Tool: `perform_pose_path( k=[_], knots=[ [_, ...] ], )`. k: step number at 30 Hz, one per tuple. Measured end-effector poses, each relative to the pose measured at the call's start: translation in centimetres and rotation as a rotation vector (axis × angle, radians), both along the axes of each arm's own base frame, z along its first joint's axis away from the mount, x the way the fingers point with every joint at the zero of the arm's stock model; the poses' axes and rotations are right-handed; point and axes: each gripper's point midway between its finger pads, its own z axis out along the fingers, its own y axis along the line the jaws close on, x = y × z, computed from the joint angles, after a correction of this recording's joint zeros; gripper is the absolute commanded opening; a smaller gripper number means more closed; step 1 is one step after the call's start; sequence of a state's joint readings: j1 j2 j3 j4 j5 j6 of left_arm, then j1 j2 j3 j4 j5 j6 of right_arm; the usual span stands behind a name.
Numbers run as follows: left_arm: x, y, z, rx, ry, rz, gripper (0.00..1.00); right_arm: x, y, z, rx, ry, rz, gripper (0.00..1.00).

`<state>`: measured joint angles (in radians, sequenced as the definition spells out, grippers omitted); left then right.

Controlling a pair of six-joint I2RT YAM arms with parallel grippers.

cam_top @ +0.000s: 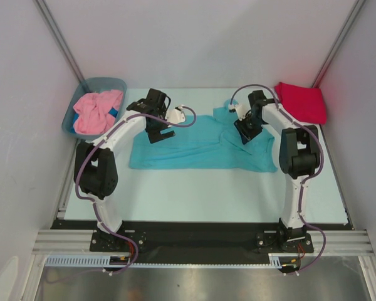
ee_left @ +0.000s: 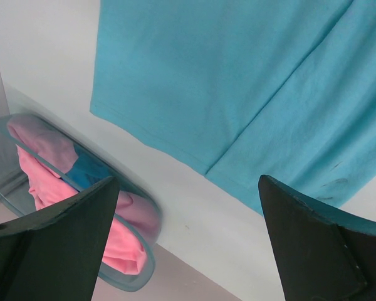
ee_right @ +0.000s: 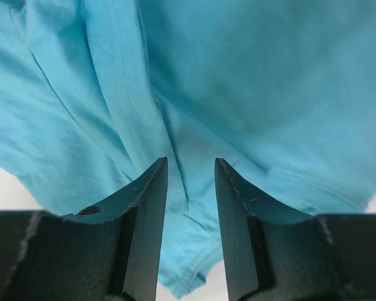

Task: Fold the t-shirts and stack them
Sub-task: Fold the tshirt

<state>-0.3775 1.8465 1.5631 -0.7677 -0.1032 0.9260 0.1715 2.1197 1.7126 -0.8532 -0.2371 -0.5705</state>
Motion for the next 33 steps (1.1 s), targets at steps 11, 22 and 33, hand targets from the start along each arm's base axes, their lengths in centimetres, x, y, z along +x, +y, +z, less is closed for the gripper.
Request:
perform_pose_path(
  k=[11, 22, 33],
  knots=[
    [-0.2, -0.2, -0.3, 0.003, 0.007, -0.005, 1.0, 2.6, 3.1, -0.9, 0.011, -0.064, -0.017, 0.36],
    [-0.7, -0.2, -0.9, 0.014, 0.019, -0.009, 1.0, 5.5, 2.6, 0.3, -0.001, -0.158, -0.054, 0.34],
    [-0.7, -0.2, -0.9, 0.015, 0.019, -0.008, 1.0, 5.4, 2.5, -1.4, -0.008, -0.128, -0.06, 0.29]
  ],
)
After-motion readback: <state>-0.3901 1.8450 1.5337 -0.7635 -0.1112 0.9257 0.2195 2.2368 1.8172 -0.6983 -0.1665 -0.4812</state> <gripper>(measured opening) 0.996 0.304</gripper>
